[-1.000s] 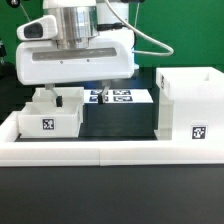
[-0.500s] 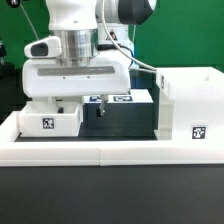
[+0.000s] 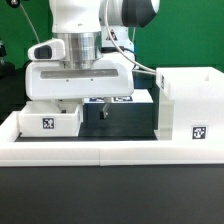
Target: Assemble drawer
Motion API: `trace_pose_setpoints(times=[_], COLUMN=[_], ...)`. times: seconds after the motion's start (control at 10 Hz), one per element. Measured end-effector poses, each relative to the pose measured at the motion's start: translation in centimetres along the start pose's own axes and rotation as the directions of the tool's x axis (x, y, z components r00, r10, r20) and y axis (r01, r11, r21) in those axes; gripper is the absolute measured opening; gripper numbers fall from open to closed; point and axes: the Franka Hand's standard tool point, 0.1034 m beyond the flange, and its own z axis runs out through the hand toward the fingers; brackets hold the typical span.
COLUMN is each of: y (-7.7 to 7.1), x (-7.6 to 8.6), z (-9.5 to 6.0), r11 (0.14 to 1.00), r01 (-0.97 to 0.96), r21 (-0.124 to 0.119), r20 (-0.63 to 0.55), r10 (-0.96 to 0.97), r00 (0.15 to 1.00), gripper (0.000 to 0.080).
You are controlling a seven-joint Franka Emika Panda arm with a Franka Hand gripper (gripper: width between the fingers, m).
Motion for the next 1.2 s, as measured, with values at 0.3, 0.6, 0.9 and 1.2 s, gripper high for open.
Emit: trace_pose_setpoints(times=[0.3,0.6,0.9,1.2], y=[0.14,0.14,0.13,0.13], x=[0.02,0.01,0.01,0.01], z=[0.04,0.04,0.04,0.04], r11=[1.0,1.0,1.0,1.0], r01=[-0.002,-0.002,-0.001,-0.001], r21=[-0.004,-0.004,-0.004,-0.004], r20=[-0.007,-0.007,-0.007,-0.007], r10=[0.001,0.002,0.001,0.001], r00=[1.0,1.0,1.0,1.0], gripper=[0.0396,0.008,0.0041,0.0041])
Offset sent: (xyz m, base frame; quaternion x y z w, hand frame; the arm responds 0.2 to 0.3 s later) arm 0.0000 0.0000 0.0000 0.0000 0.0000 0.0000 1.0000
